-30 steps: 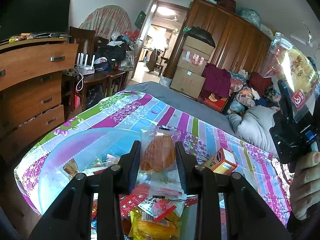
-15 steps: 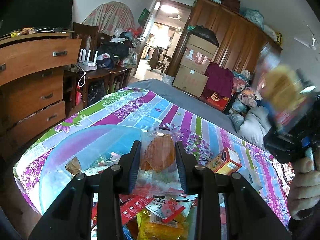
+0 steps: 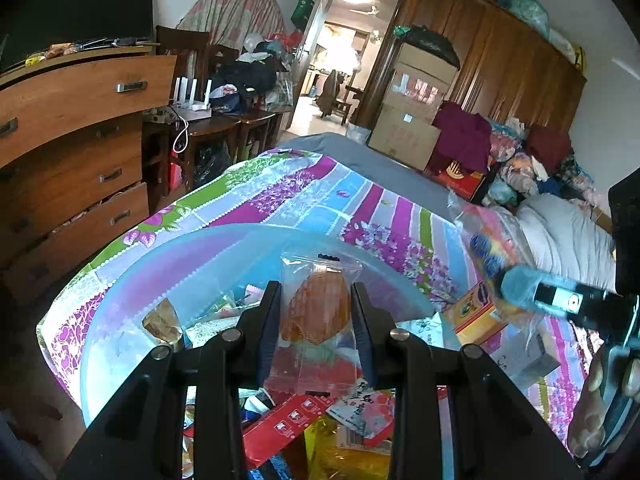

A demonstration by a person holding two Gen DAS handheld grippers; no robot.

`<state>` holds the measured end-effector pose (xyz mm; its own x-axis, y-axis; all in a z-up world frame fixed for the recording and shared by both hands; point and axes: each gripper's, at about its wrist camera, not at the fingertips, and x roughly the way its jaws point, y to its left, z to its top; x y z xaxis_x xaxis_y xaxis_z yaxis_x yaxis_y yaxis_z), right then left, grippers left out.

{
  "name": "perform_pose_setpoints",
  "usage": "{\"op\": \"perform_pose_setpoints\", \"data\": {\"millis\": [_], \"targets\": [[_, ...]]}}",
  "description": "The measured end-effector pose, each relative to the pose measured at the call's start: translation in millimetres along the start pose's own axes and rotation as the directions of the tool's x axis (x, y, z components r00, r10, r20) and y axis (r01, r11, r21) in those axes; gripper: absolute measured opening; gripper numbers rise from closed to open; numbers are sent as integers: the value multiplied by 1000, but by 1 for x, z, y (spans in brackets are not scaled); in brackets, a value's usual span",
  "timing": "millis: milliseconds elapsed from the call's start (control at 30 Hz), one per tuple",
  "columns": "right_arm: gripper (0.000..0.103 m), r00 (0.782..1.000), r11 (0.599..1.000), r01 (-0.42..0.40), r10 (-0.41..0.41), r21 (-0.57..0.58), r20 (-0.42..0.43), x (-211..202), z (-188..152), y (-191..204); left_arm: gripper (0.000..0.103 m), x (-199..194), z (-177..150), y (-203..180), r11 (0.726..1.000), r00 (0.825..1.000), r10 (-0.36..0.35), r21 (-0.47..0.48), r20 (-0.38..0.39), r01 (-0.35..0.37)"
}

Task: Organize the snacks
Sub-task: 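Open both grippers over the basin to drop the packets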

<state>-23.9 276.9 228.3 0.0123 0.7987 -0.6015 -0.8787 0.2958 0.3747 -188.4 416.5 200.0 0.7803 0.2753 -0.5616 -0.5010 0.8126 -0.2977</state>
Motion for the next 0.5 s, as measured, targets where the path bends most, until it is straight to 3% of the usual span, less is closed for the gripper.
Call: {"op": "perform_pose_setpoints", "data": {"millis": [500], "targets": [[59,1000,999,20,-19,31,-20,19,-6,-11,36,13,-4,5,1000,1000,12,-1,-21,-13]]}}
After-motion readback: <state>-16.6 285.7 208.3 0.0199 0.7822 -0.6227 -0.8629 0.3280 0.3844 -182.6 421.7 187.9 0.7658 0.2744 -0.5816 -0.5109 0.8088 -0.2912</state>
